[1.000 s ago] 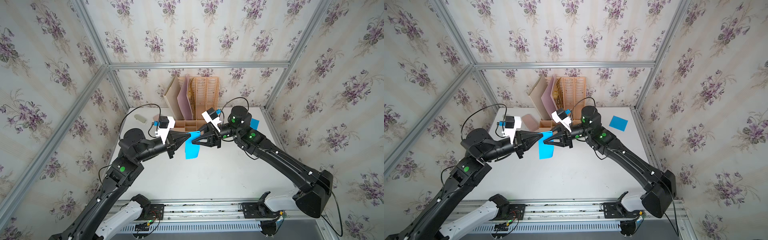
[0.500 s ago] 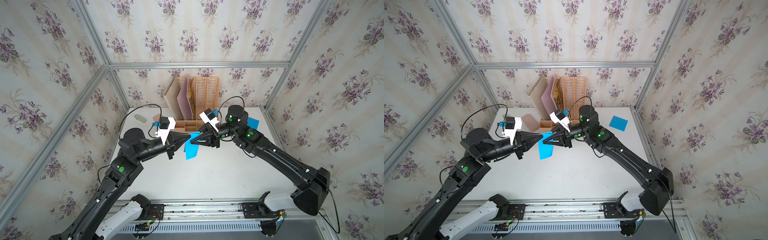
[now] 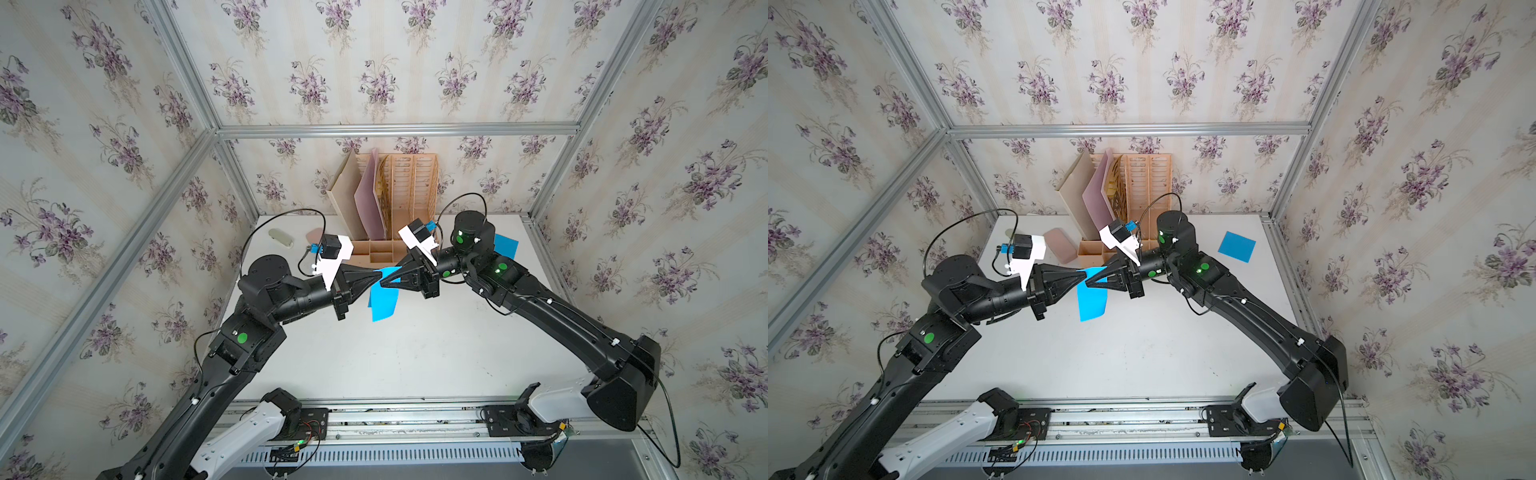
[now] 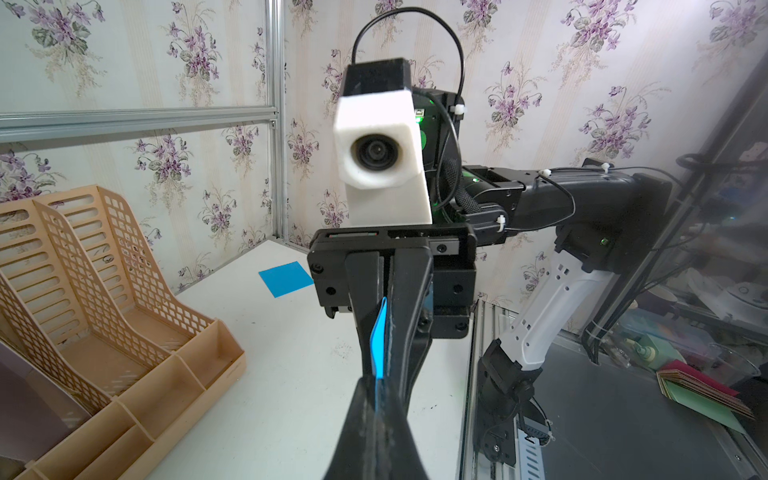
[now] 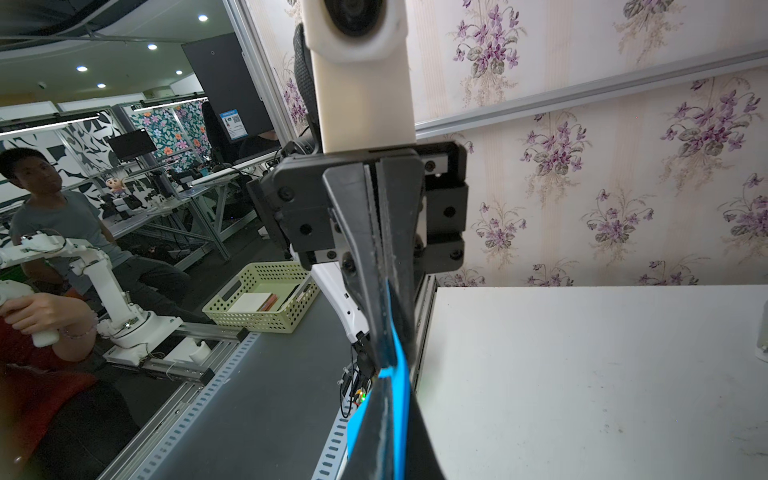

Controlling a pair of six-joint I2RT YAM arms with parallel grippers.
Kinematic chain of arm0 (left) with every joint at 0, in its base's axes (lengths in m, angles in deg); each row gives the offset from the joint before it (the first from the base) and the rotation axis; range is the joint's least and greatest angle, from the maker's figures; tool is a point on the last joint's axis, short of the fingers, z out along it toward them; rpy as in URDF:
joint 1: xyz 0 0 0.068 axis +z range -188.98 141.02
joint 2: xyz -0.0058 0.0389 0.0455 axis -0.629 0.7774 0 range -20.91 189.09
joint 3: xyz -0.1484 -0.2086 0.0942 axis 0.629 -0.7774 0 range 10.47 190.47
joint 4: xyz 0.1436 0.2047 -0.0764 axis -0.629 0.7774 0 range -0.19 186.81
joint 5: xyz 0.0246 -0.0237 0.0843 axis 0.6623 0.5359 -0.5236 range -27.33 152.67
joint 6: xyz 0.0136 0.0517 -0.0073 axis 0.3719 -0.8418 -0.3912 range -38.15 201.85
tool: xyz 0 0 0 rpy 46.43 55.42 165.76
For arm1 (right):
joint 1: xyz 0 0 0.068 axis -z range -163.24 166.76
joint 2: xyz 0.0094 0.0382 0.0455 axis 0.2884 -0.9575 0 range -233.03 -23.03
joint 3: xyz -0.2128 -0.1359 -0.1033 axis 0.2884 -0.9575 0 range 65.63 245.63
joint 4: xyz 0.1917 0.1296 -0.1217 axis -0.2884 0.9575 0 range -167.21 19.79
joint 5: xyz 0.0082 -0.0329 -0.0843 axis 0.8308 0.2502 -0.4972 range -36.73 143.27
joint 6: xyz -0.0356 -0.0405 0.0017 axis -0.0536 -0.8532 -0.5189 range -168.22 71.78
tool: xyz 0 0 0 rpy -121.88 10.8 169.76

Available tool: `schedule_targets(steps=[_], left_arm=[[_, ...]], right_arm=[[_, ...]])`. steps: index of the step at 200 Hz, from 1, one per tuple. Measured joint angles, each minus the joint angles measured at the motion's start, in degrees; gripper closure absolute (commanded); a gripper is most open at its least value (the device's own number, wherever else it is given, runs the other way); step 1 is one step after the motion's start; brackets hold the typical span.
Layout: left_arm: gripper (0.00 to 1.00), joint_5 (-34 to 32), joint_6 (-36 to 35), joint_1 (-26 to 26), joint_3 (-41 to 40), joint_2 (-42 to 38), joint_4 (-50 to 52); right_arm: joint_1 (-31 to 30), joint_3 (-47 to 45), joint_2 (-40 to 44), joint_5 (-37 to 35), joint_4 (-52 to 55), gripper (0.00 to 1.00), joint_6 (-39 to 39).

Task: Fold the square paper along the opposite sides
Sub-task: Smooth out the paper.

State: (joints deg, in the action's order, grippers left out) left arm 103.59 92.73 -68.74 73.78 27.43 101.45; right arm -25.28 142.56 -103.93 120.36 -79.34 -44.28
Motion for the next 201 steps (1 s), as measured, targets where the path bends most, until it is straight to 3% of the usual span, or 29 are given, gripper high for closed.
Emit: schedule_targets(steps=[21,43,92,95,96,110,115,124,168,190,196,201], left_arm=[[1.0,-0.07,-0.04,0.0,0.0,-0.15,0.09],[1.0,-0.07,-0.13,0.0,0.0,-0.15,0.11],[1.0,-0.04,-0.46,0.0,0.0,-0.55,0.68],[1.0,-0.07,-0.46,0.0,0.0,-0.57,0.79],[1.0,-0.07,-0.48,0.0,0.0,-0.57,0.83],[1.0,-0.07,-0.94,-0.09,0.0,-0.57,1.44],[1.0,-0.07,-1.09,-0.09,0.07,-0.63,1.64],[1.0,-0.35,-1.2,0.0,0.35,-0.76,1.92],[1.0,-0.33,-1.62,0.0,1.01,-1.14,2.6],[1.0,-0.33,-1.77,0.0,1.07,-1.2,2.73],[1.0,-0.35,-1.79,0.0,1.14,-1.25,2.75],[1.0,-0.5,-1.81,0.0,1.2,-1.27,2.73]], right_arm=[[0.07,0.85,0.0,-0.44,1.29,0.81,-1.03],[0.07,1.7,-0.02,-0.68,2.19,1.0,-1.66],[0.04,1.64,0.07,-1.31,2.89,1.0,-2.71],[0.04,1.55,0.11,-1.33,2.93,0.96,-2.75],[0.04,1.51,0.13,-1.33,2.93,0.9,-2.78],[0.02,0.79,0.59,-1.55,3.21,0.77,-2.91],[0.04,0.44,0.79,-1.66,3.43,0.78,-2.95],[0.11,-0.22,1.25,-1.95,3.67,1.0,-3.65],[0.2,-1.53,2.6,-2.12,3.87,1.0,-3.89],[0.2,-1.81,2.82,-2.12,3.85,0.81,-3.91],[0.22,-1.84,2.84,-2.12,3.87,0.82,-3.98],[0.22,-1.84,2.84,-2.14,3.85,0.89,-4.07]])
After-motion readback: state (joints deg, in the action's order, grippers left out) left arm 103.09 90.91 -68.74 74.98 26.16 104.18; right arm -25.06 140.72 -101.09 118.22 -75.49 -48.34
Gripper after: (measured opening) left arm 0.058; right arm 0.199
